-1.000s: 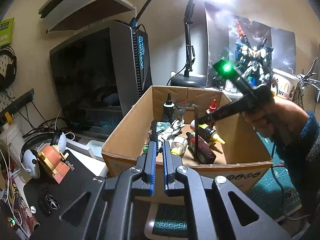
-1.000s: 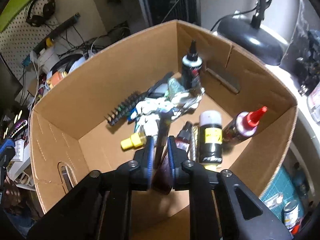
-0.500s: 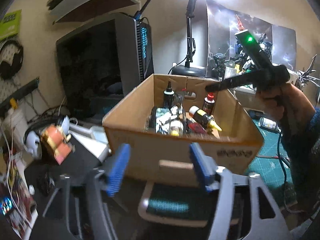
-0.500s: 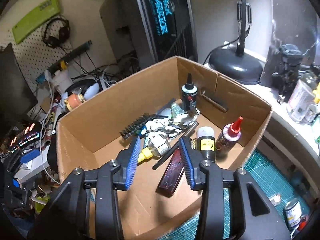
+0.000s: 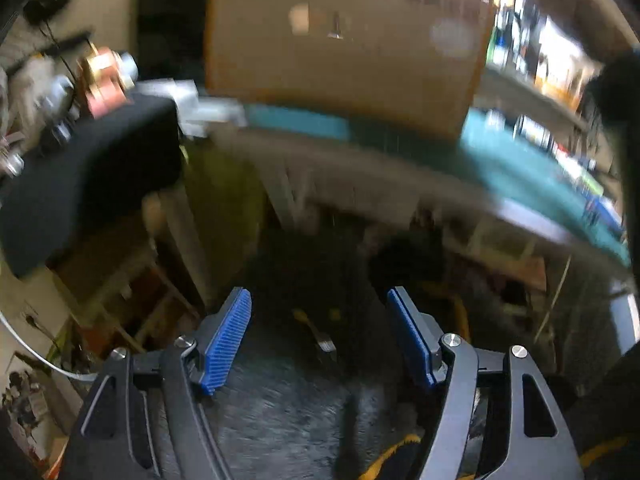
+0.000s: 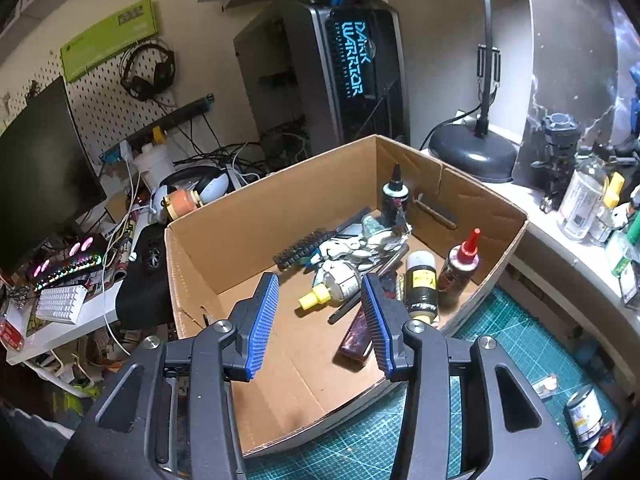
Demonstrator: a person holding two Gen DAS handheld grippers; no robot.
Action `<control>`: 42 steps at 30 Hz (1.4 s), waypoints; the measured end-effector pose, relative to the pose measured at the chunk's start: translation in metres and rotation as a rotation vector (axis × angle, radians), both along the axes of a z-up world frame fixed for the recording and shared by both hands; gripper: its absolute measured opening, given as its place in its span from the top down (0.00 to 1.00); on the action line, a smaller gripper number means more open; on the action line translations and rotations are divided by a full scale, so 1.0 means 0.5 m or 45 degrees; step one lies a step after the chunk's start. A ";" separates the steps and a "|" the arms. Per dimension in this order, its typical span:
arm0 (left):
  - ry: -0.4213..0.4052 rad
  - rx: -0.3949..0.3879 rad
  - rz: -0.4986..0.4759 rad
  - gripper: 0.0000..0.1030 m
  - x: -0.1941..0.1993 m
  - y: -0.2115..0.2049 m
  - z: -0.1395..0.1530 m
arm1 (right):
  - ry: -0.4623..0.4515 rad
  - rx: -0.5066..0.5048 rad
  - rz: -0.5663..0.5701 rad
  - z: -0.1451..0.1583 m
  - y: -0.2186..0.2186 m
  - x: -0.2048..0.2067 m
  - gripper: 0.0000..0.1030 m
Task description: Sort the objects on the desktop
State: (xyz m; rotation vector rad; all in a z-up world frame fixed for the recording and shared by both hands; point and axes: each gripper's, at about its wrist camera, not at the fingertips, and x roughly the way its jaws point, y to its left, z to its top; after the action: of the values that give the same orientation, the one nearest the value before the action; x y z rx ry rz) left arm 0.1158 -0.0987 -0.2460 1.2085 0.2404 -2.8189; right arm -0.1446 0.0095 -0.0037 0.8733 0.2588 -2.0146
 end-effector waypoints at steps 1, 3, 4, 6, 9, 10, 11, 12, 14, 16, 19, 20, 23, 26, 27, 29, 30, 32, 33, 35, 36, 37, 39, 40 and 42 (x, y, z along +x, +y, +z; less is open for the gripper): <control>-0.043 0.006 -0.002 0.46 -0.009 0.005 -0.020 | 0.000 0.005 0.004 -0.002 -0.001 0.003 0.60; -0.118 0.025 0.001 0.54 -0.022 0.009 -0.051 | -0.003 0.013 0.017 -0.007 -0.001 0.010 0.60; -0.136 0.032 -0.001 0.54 -0.024 0.010 -0.062 | -0.003 0.015 0.023 -0.009 0.000 0.013 0.60; -0.161 0.031 -0.006 0.60 -0.026 0.017 -0.076 | -0.002 0.012 0.024 -0.012 0.003 0.014 0.60; -0.169 0.032 -0.013 0.66 -0.029 0.018 -0.082 | -0.014 0.013 0.011 -0.019 0.007 0.007 0.60; -0.176 0.032 -0.006 0.68 -0.034 0.016 -0.085 | -0.018 0.013 0.007 -0.022 0.008 0.004 0.60; -0.181 0.035 -0.001 0.72 -0.038 0.013 -0.086 | -0.023 0.013 0.005 -0.025 0.009 0.002 0.60; -0.184 0.041 0.001 0.81 -0.042 0.011 -0.086 | -0.026 0.013 0.003 -0.027 0.010 0.000 0.60; -0.188 0.059 0.005 0.82 -0.047 0.005 -0.084 | -0.031 0.012 0.001 -0.030 0.012 -0.003 0.60; -0.185 0.095 0.006 0.84 -0.041 -0.002 -0.073 | -0.038 0.009 0.003 -0.033 0.015 -0.006 0.60; -0.181 0.149 0.008 0.85 -0.032 -0.014 -0.057 | -0.040 0.008 0.000 -0.035 0.020 -0.009 0.60; -0.170 0.165 0.010 0.86 -0.027 -0.019 -0.048 | -0.041 0.007 -0.004 -0.036 0.023 -0.009 0.60; -0.109 0.153 -0.008 0.87 -0.002 -0.020 0.008 | -0.045 0.009 -0.005 -0.037 0.032 -0.009 0.60; -0.070 0.083 -0.050 0.88 0.009 -0.010 0.055 | -0.045 0.002 -0.014 -0.034 0.039 -0.011 0.60; -0.077 0.078 -0.058 0.88 0.007 -0.009 0.057 | -0.046 -0.002 -0.018 -0.032 0.041 -0.012 0.60; -0.081 0.095 -0.046 0.88 0.005 -0.009 0.048 | -0.049 -0.018 -0.021 -0.029 0.044 -0.012 0.60; -0.080 0.107 -0.037 0.89 0.004 -0.008 0.045 | -0.049 -0.024 -0.021 -0.027 0.044 -0.011 0.60; -0.038 0.129 -0.017 0.91 0.011 -0.010 0.055 | -0.042 -0.016 -0.007 -0.025 0.041 -0.004 0.60; -0.013 0.121 -0.013 0.93 0.016 -0.010 0.068 | -0.038 -0.008 0.001 -0.024 0.040 0.000 0.60; 0.029 0.063 -0.029 0.95 0.025 -0.006 0.105 | -0.032 0.010 0.014 -0.024 0.037 0.007 0.60; 0.040 0.048 -0.032 0.95 0.027 -0.006 0.115 | -0.031 0.013 0.016 -0.024 0.037 0.008 0.60; 0.040 0.051 -0.029 0.95 0.026 -0.009 0.116 | -0.029 0.013 0.015 -0.024 0.037 0.009 0.60; 0.039 0.056 -0.024 0.95 0.024 -0.014 0.117 | -0.036 -0.005 0.010 -0.022 0.040 0.008 0.60; 0.022 0.064 -0.028 0.95 0.020 -0.016 0.112 | -0.039 -0.012 0.008 -0.021 0.042 0.008 0.60; 0.002 0.096 -0.019 0.95 0.019 -0.019 0.093 | -0.037 -0.015 0.008 -0.019 0.044 0.011 0.60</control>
State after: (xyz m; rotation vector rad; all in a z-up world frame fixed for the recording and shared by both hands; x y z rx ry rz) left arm 0.1251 -0.1084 -0.1993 1.2275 0.3423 -2.8481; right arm -0.1389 0.0313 -0.0133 0.8924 0.2329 -1.9942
